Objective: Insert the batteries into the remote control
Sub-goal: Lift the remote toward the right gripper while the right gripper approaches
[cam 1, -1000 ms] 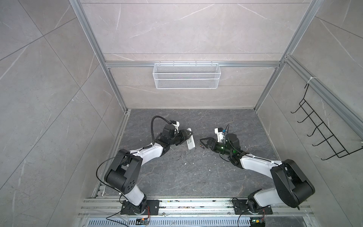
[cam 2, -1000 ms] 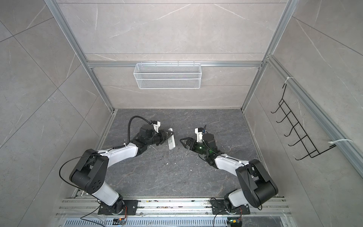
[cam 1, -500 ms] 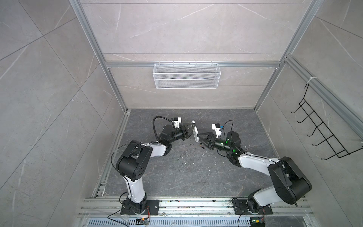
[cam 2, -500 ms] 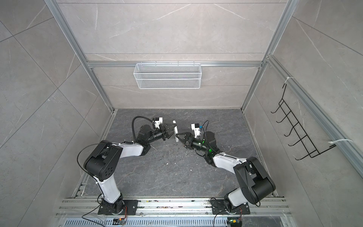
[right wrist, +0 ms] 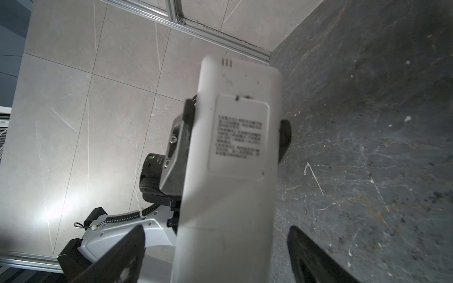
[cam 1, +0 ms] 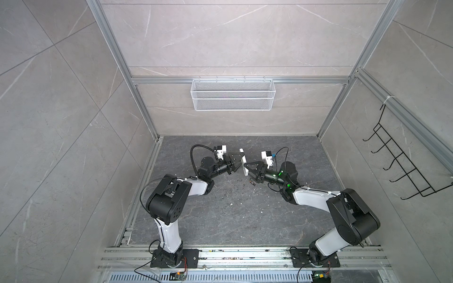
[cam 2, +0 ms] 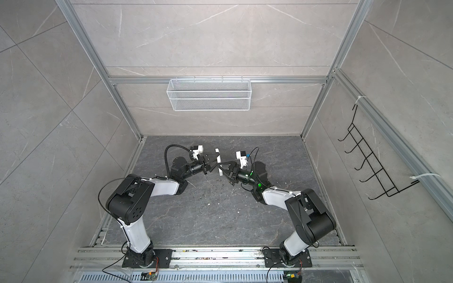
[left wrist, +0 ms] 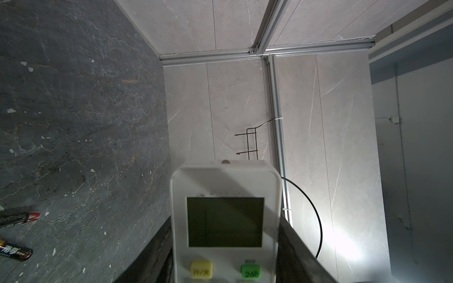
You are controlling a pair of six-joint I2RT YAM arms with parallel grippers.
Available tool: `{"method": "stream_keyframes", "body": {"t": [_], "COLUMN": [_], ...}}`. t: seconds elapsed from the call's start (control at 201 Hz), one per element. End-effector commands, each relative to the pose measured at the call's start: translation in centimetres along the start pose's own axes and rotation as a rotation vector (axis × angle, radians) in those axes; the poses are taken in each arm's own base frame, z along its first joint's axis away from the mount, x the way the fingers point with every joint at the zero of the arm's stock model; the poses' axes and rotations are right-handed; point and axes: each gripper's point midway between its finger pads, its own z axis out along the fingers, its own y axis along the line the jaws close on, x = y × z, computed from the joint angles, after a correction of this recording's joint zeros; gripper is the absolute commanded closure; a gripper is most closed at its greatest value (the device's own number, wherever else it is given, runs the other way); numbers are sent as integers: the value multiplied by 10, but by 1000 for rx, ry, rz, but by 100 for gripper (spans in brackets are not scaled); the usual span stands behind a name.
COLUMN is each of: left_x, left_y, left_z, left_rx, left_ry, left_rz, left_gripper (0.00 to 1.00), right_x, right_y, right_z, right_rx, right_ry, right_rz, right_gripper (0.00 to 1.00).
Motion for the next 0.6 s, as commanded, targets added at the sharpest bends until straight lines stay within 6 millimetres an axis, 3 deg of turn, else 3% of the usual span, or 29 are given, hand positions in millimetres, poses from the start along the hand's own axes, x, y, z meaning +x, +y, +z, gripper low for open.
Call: {"method": "stream_keyframes", "body": {"t": [0.0, 0.219, 0.593], "left_x": [7, 12, 19], "left_y": [-26, -28, -28], "left_z": [-2, -1, 1], "left_rx": [76, 82, 83], "left_ry": [33, 60, 73], "left_rz": [57, 62, 58], "left_gripper": [63, 63, 63], "right_x": [-6, -13, -20], "right_y": [15, 20, 25], "right_z": [9, 18, 26], "right_rx": [-53, -69, -67], "right_ry": [11, 24, 30], "right_rz": [-36, -48, -73], "right_gripper": [13, 30, 35]}}
